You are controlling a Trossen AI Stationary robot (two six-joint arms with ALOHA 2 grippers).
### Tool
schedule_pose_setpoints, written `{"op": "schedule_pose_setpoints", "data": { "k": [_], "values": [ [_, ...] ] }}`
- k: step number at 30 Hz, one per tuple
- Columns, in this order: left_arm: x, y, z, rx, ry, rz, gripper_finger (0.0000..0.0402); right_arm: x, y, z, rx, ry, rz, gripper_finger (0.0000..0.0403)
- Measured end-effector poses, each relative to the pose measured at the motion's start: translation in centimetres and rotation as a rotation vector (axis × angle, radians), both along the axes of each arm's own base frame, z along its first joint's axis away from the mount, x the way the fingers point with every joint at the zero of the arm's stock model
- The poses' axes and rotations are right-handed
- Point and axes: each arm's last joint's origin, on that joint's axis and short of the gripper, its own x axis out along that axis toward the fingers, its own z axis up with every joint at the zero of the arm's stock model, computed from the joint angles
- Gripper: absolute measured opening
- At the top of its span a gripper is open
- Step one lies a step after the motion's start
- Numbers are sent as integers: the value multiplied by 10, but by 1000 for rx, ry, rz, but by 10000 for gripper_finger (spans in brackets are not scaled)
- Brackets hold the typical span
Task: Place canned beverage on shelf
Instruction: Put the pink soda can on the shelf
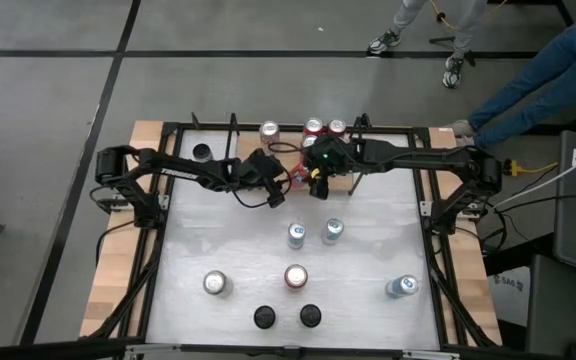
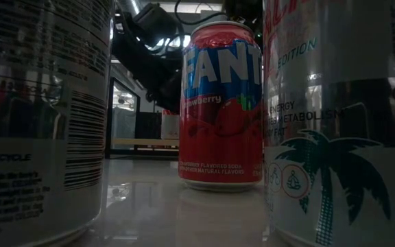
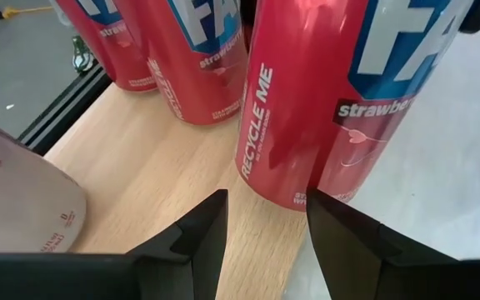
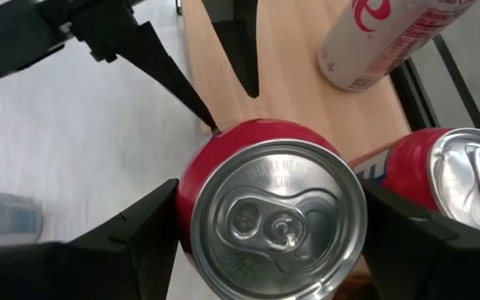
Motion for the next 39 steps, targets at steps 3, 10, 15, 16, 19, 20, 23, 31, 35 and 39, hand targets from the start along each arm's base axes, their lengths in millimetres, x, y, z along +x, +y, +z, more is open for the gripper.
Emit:
{"op": "schedule_pose_setpoints", "data": {
  "k": [3,10,15,16,19,20,23,31,35,39],
  "values": [
    [1,0,1,4,-13,1,163,0,0,0,-1,-2,0,290],
    [2,1,3,-6,-46,11,163,0,0,0,-4,-6,-2,319],
    [2,1,3,-8,-49,12,163,1,0,1,1,-8,2,323],
    [2,1,3,-8,-49,12,163,1,0,1,1,-8,2,322],
    [2,1,3,-8,-48,12,163,1,0,0,0,-8,2,317],
    [2,0,3,-8,-48,12,163,1,0,0,0,-7,1,316],
    [2,1,3,-8,-48,12,163,4,-1,-6,-1,12,-4,316],
    [2,0,3,-15,-48,4,163,13,-3,-19,-17,35,-21,318],
    [2,0,3,-20,-48,-3,163,13,-3,-19,-19,25,-20,319],
    [2,0,3,-23,-49,-5,163,14,-3,-19,-19,22,-20,319]
  ]
}}
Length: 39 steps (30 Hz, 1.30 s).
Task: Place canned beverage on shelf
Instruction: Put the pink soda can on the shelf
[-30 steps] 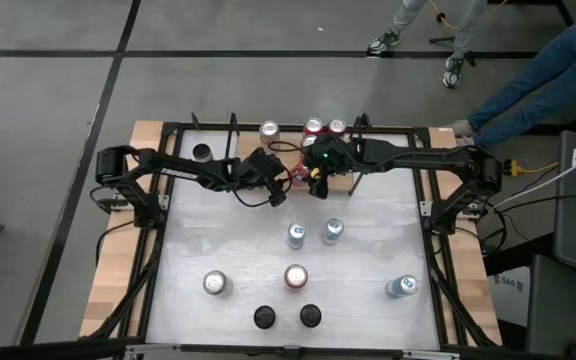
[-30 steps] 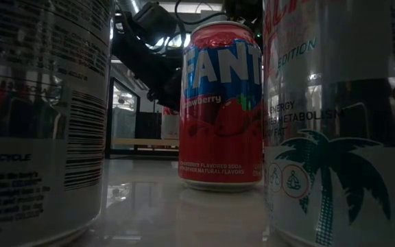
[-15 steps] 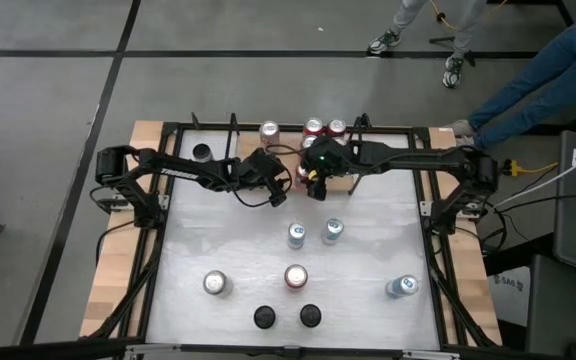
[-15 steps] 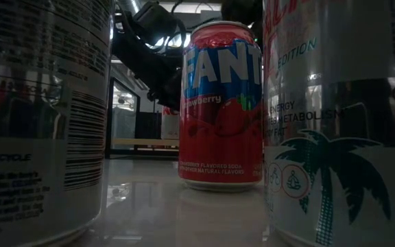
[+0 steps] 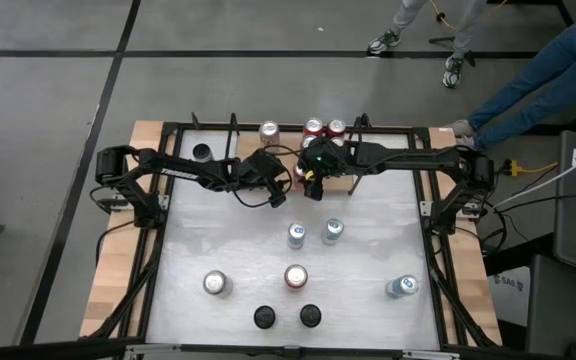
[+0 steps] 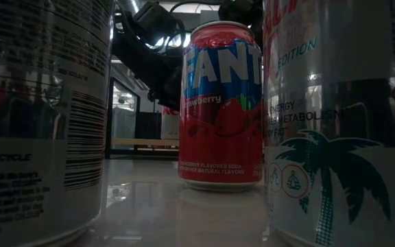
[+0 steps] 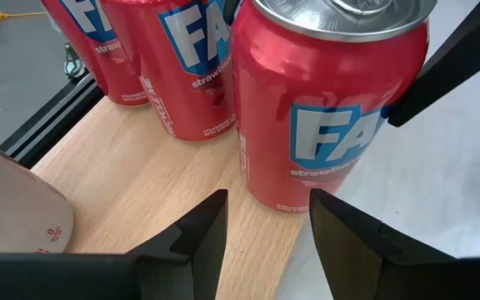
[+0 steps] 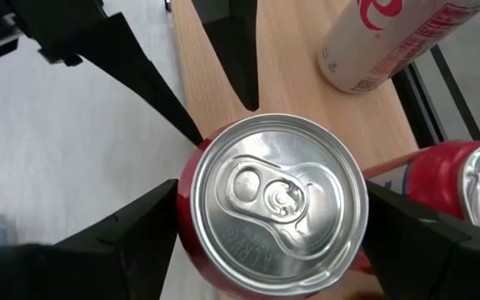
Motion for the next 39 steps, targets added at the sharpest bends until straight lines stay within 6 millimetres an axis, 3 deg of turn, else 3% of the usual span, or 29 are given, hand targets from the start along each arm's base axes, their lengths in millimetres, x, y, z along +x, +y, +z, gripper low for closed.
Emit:
{"op": "schedule_pose_setpoints", "data": {
  "k": [39],
  "values": [
    [0,0,0,-3,-2,-2,163,1,-1,0,-19,-13,-12,319]
  ]
}}
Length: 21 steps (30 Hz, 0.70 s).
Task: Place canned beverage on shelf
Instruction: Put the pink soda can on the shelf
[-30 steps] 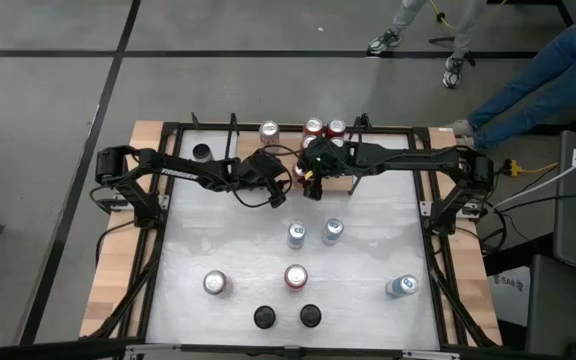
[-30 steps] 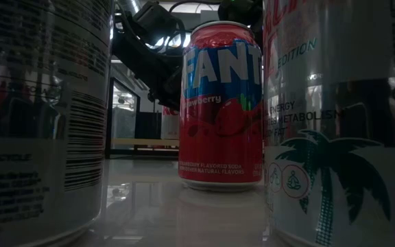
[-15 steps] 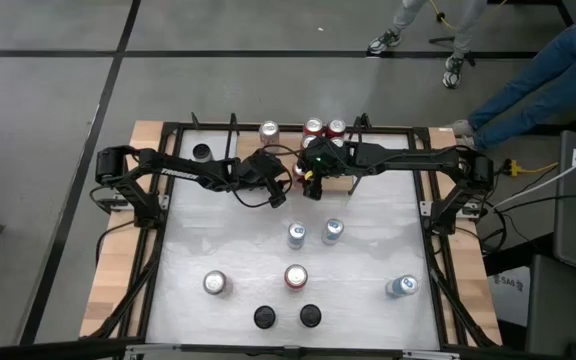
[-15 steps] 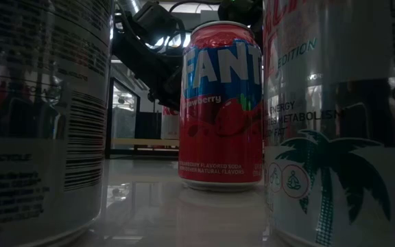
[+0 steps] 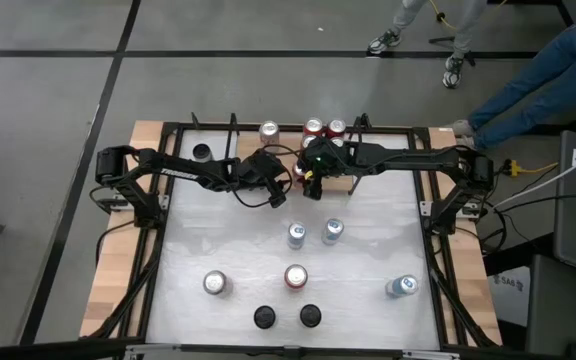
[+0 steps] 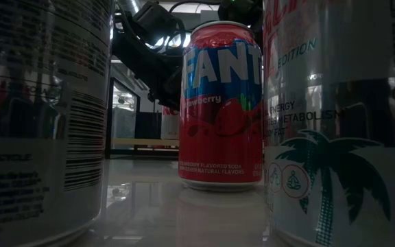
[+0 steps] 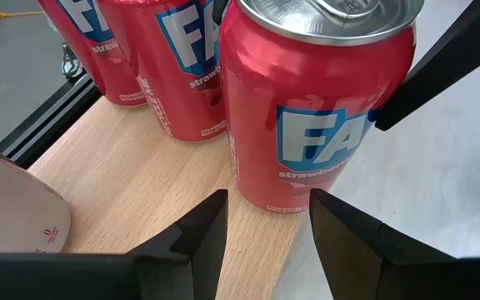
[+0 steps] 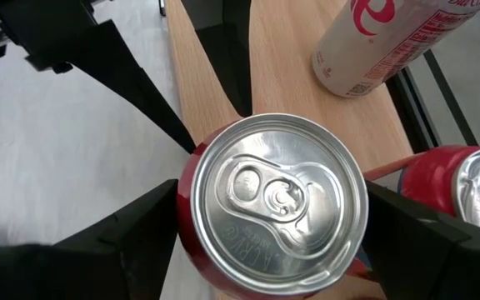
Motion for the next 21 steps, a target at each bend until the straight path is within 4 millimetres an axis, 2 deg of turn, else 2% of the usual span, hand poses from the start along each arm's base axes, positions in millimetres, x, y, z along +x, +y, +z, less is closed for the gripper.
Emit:
{"op": "schedule_pose_setpoints", "data": {
  "k": [17,21],
  "values": [
    [0,0,0,0,0,0,163,1,-1,0,-3,-14,1,320],
    [0,0,0,0,0,0,163,1,-1,0,-5,-16,1,340]
  ]
}}
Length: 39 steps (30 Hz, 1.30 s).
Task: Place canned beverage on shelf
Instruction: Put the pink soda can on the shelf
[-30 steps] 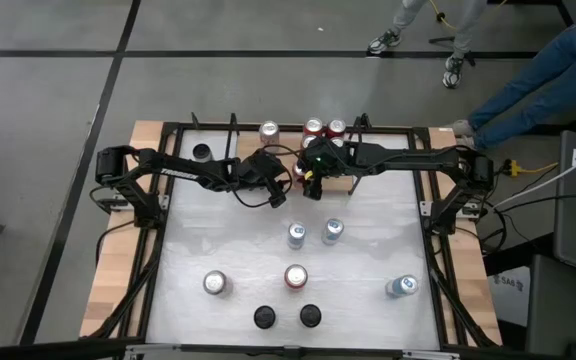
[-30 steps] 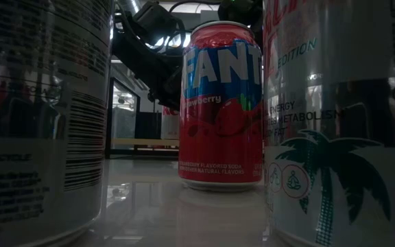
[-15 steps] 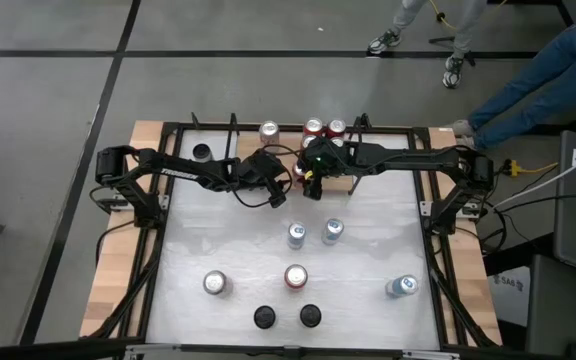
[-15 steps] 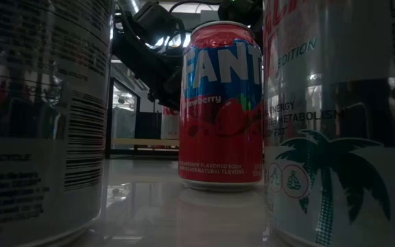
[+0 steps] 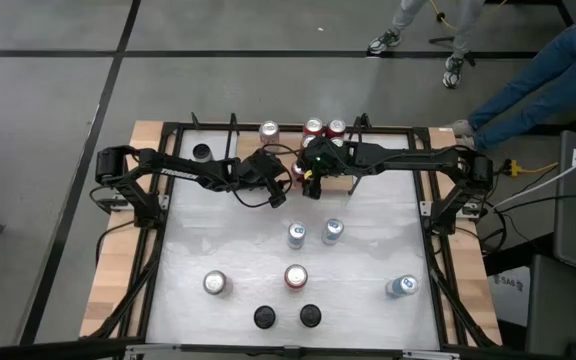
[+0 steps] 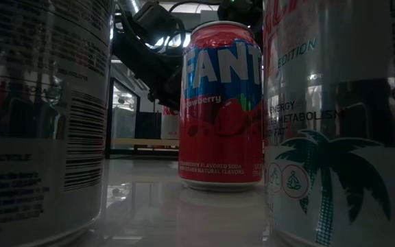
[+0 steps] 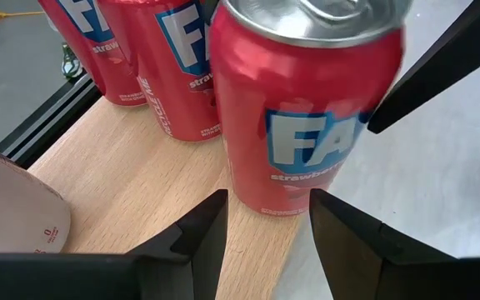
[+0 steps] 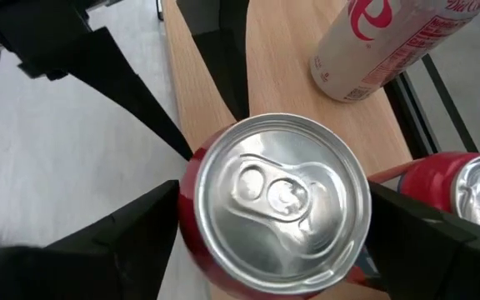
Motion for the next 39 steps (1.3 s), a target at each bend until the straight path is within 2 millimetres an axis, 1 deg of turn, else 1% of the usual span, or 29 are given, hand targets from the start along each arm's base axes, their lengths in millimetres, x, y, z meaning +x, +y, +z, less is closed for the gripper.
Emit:
{"op": "schedule_pose_setpoints", "data": {
  "k": [4,8,20,24,28,33,39],
  "values": [
    [0,0,0,0,0,0,163,0,0,0,0,0,0,371],
    [0,0,0,0,0,0,163,0,0,0,0,-1,0,388],
    [0,0,0,0,1,1,163,0,0,0,3,6,0,383],
    [-1,0,2,2,1,-2,163,-3,1,6,0,-11,-1,383],
    [-4,-1,6,2,2,-2,163,-10,2,14,-8,-8,-8,383],
    [-5,-1,8,0,0,-6,163,-24,5,24,0,33,-14,383],
    [-5,-1,9,-2,0,-8,163,-39,10,30,79,82,-38,383]
  ]
}}
